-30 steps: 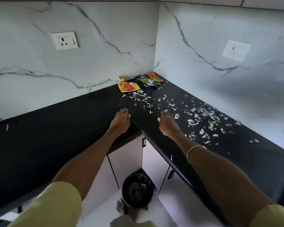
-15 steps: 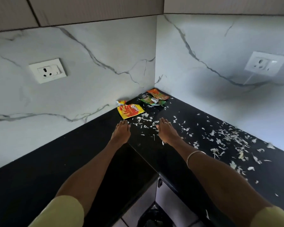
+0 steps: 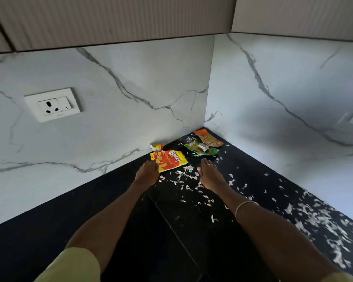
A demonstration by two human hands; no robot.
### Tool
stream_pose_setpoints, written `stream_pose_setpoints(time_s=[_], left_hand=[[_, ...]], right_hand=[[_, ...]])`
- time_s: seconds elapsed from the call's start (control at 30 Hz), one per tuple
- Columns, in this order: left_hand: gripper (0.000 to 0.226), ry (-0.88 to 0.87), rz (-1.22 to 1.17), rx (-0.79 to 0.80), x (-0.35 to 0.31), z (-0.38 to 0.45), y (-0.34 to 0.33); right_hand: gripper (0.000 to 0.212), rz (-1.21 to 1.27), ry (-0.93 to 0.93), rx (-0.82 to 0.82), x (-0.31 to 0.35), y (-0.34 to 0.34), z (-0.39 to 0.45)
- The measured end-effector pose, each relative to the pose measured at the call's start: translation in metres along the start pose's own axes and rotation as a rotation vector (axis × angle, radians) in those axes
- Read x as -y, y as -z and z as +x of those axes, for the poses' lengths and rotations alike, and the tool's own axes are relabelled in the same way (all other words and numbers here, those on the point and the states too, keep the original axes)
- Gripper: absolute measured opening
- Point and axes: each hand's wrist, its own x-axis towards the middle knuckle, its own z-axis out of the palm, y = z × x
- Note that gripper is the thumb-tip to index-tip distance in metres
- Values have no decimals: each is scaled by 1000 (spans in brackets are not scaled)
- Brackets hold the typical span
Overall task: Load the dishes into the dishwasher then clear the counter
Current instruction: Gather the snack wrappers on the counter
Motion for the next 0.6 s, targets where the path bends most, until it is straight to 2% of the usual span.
stream_pose_setpoints(time_s=[0.13,0.27,0.43,0.5,0.6], left_hand=[[36,63,-16,-10,3,34,-9],[31,92,-21,-5,8,66,-25],[22,57,1,89,7,109,-47],[31,18,49,124,8,126,-59],[56,-73,227,151,11,149,-74]], right_hand=[[56,-5,21,-3,-6,-3,39],[61,8,47,-15,-13,-13,78],[68,-26,90,-32,-21,-26,134],[67,-23,64,-12,-25,-31,153],[61,-29,61,15,-29,-33,169]])
